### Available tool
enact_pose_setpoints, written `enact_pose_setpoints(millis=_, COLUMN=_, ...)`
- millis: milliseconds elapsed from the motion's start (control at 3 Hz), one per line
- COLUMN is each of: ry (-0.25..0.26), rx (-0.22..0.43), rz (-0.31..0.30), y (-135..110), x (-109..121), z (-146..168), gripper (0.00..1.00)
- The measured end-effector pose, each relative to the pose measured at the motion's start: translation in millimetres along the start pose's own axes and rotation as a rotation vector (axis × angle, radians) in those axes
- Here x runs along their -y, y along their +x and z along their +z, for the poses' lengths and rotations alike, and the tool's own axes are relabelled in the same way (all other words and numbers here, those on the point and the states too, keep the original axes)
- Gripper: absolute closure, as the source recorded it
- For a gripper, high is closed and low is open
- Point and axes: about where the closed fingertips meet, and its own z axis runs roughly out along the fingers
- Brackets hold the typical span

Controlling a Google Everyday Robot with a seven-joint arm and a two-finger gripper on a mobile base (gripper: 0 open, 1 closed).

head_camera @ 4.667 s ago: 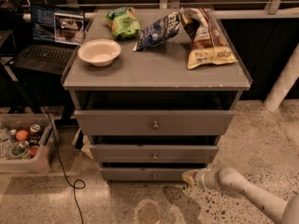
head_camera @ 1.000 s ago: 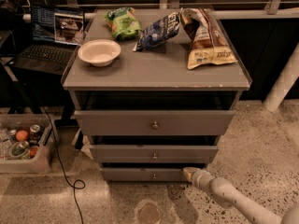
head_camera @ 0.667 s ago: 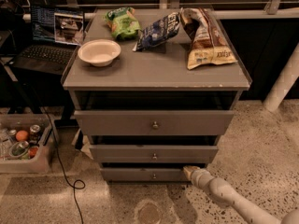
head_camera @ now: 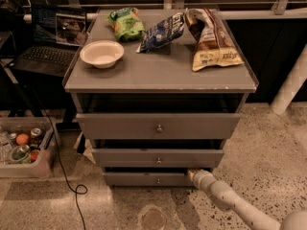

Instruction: Open bottom drawer

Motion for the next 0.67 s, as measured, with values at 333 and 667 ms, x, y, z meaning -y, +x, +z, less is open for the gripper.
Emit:
enact_pose_setpoints(millis=333, ry=0.003, rx=-0.019, rz=-0.008, y=1.3, x=-2.3, z=4.5, gripper=1.00)
enact_pose_setpoints(millis=667, ry=0.006, rx=-0.062, rz=-0.013, y=3.7, x=-5.3, z=13.9, gripper=1.00)
